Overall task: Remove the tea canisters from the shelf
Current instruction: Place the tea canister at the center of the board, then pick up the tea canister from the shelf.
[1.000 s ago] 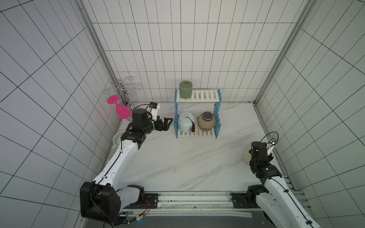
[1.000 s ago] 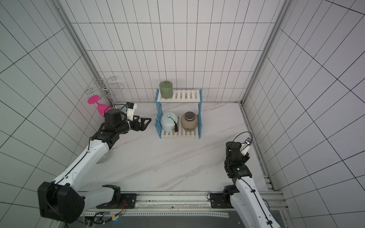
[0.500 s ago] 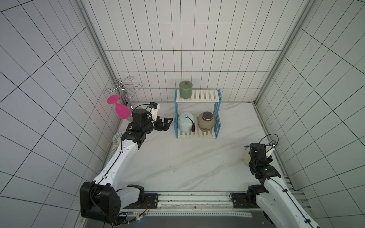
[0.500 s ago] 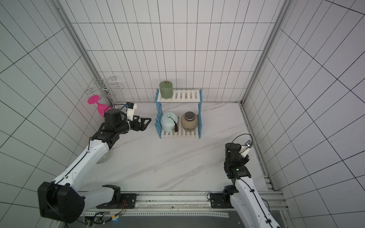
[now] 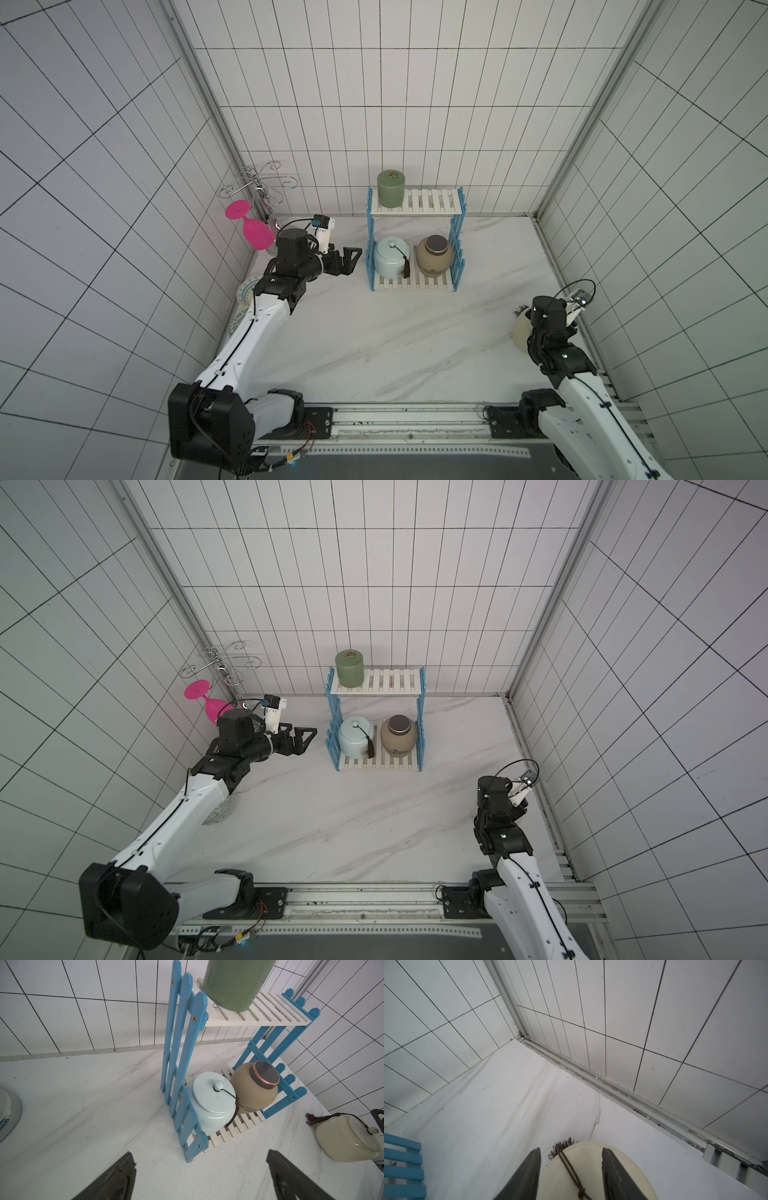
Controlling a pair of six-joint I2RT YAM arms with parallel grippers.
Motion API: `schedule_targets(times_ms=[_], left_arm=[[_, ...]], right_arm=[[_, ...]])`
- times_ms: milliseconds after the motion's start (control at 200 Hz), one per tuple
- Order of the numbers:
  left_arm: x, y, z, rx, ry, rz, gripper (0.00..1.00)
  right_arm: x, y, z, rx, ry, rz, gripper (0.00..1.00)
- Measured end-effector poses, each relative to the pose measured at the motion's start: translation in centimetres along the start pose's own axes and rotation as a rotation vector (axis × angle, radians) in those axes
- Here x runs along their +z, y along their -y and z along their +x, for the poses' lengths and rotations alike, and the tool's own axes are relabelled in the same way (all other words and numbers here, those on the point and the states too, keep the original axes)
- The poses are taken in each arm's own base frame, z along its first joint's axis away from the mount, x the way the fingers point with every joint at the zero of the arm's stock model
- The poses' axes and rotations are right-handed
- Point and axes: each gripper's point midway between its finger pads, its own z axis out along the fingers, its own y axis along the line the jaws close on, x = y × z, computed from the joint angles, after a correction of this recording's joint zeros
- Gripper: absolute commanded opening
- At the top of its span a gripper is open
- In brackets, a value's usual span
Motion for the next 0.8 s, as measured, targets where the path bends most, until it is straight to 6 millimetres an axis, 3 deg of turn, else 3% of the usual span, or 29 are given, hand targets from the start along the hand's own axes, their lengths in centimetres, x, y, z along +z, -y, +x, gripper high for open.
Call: schedule_targets(times_ms=[235,555,670,690,800], left_arm=[[-0.5,0.4,-1.0,0.032,0.004,0.001,0.99],[-2.1,2.1,-5.2,0.086,0.046,0.031,0.99],[-1.8,2.8,-6.3,0.107,0.044,0.053,0.99],[-1.7,2.9,-6.4,0.112,0.04,0.057,0.99],[-0.7,4.3,-7.3,0.165,0.034,0.092,0.99]], right_arm=[[-1.2,-2.8,-3.1,-0.041,0.017,-0.118,0.69],[-3.3,-8.8,-4.6,-0.238,-0.052,-0.403,0.86],[-4.0,-10.6,-5.0,-0.291,-0.087,-0.478,0.94],[-4.1,-10.8,-5.0,-0.298,-0.092,-0.488,1.0],[-4.7,-11.4,-4.6,-0.33,-0.121,-0.535,0.99]])
